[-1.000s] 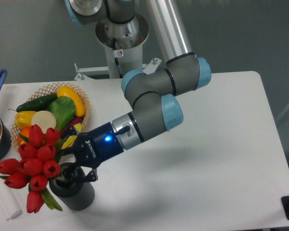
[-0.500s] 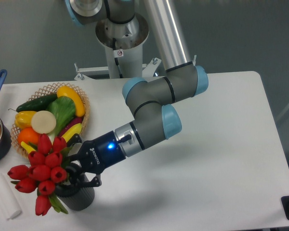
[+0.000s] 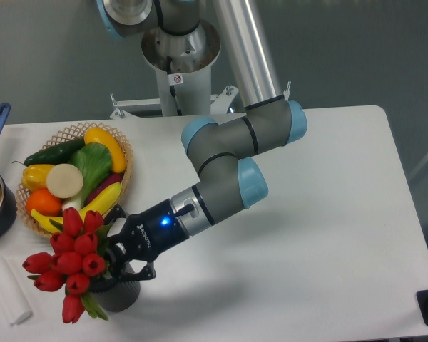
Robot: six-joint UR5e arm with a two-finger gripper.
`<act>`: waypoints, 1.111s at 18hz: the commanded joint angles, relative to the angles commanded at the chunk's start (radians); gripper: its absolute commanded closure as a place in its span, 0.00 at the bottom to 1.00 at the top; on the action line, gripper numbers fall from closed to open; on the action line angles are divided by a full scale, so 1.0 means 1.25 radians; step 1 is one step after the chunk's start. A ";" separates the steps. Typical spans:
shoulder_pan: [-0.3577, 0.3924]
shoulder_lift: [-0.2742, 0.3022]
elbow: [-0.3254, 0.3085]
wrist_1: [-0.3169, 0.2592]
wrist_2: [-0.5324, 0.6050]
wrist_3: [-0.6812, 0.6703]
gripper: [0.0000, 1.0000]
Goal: Insert the flowers into the vase
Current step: 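Open the gripper to release the tulips and pull back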
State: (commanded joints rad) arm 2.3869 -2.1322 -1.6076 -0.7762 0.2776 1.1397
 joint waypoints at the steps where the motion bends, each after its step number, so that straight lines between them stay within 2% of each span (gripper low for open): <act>1: -0.001 -0.001 -0.001 0.000 0.000 0.010 0.56; 5: -0.001 0.000 -0.005 0.000 0.000 0.015 0.55; 6: 0.000 0.000 -0.006 0.000 0.001 0.016 0.51; 8: 0.000 0.001 -0.001 0.000 0.001 0.016 0.41; 11: 0.000 0.001 0.001 0.000 0.006 0.026 0.08; 12: 0.000 0.001 0.000 0.000 0.009 0.032 0.01; 20: 0.002 0.015 0.007 0.001 0.067 0.045 0.00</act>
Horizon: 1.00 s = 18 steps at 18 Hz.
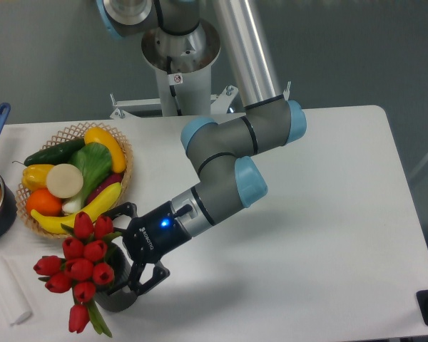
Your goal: Insert the flowers into the vase
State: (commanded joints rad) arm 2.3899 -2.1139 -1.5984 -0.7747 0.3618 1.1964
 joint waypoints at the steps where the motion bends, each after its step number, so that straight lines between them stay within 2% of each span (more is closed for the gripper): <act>1: 0.000 0.010 0.002 0.000 0.021 0.004 0.00; 10: 0.002 0.077 -0.007 0.001 0.209 0.039 0.00; 12: 0.011 0.112 -0.026 -0.001 0.292 0.041 0.00; 16: 0.016 0.178 -0.042 -0.001 0.525 0.039 0.00; 18: 0.017 0.211 -0.054 -0.001 0.600 0.038 0.00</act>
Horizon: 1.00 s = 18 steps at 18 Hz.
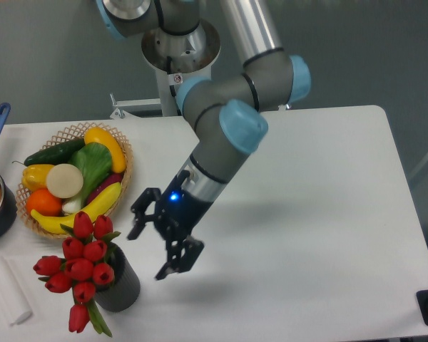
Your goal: Insert the flowers into the vase
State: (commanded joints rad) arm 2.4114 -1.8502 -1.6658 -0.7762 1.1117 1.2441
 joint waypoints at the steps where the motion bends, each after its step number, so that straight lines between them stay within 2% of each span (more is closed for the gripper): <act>1: 0.004 0.011 -0.004 -0.001 0.017 0.000 0.00; 6: 0.088 0.117 -0.031 -0.012 0.048 0.005 0.00; 9: 0.129 0.182 -0.065 -0.037 0.104 0.050 0.00; 11: 0.159 0.218 -0.080 -0.081 0.140 0.116 0.00; 14: 0.206 0.253 -0.074 -0.160 0.144 0.232 0.00; 18: 0.281 0.301 -0.063 -0.295 0.143 0.369 0.00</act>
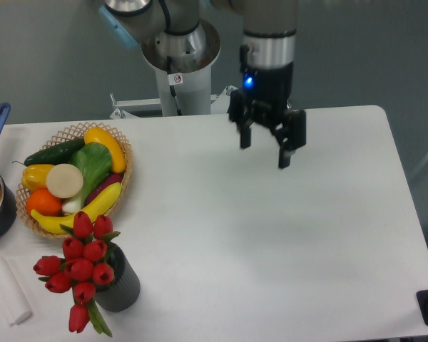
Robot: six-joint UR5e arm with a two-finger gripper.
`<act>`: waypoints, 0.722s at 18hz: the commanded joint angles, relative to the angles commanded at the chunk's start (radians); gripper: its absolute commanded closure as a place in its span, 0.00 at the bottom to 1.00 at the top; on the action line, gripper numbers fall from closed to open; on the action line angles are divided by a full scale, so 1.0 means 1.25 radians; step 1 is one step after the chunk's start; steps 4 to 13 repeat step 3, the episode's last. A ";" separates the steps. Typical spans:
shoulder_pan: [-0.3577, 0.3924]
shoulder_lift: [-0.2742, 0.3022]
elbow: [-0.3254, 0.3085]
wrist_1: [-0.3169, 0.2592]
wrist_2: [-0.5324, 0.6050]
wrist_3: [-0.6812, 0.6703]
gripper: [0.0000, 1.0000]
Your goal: Insert the flowers into the vase
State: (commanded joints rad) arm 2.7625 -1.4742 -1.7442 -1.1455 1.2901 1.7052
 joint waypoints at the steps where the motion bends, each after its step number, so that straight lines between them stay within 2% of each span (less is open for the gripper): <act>1: 0.011 0.003 0.000 -0.014 -0.001 0.037 0.00; 13: 0.014 0.006 0.000 -0.016 -0.002 0.056 0.00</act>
